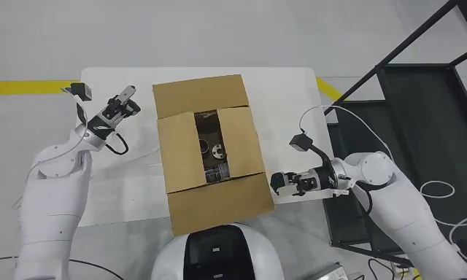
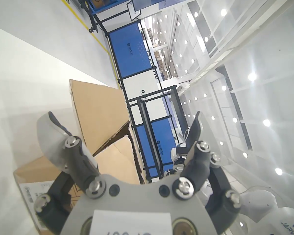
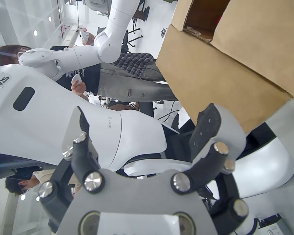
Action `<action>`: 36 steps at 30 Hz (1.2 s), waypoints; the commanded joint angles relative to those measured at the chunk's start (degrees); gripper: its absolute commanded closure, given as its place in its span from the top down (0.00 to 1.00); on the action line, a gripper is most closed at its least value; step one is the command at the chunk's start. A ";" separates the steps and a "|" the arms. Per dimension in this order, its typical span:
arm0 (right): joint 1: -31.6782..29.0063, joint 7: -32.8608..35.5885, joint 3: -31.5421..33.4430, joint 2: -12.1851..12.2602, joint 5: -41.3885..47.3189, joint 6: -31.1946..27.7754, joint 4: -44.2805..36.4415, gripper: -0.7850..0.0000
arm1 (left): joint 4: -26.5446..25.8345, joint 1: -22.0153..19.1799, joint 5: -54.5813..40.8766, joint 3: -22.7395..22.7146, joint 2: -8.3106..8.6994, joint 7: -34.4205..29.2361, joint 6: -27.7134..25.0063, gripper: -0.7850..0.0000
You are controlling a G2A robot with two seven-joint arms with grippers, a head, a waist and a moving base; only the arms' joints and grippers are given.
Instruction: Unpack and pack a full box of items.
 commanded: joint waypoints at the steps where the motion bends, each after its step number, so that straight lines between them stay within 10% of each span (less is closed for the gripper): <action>1: -0.39 -2.15 0.13 -0.03 -0.33 1.27 0.23 1.00 | -0.45 0.56 1.66 0.20 0.06 1.04 0.68 1.00; 21: -9.25 -0.53 8.83 1.41 3.89 8.10 9.60 1.00 | 20.41 -15.07 1.67 12.02 -3.09 -1.90 -1.84 1.00; 36: -2.86 -0.17 -3.08 -0.75 0.65 11.20 13.38 1.00 | 21.11 -13.78 -15.85 10.30 -3.24 -17.73 -8.99 1.00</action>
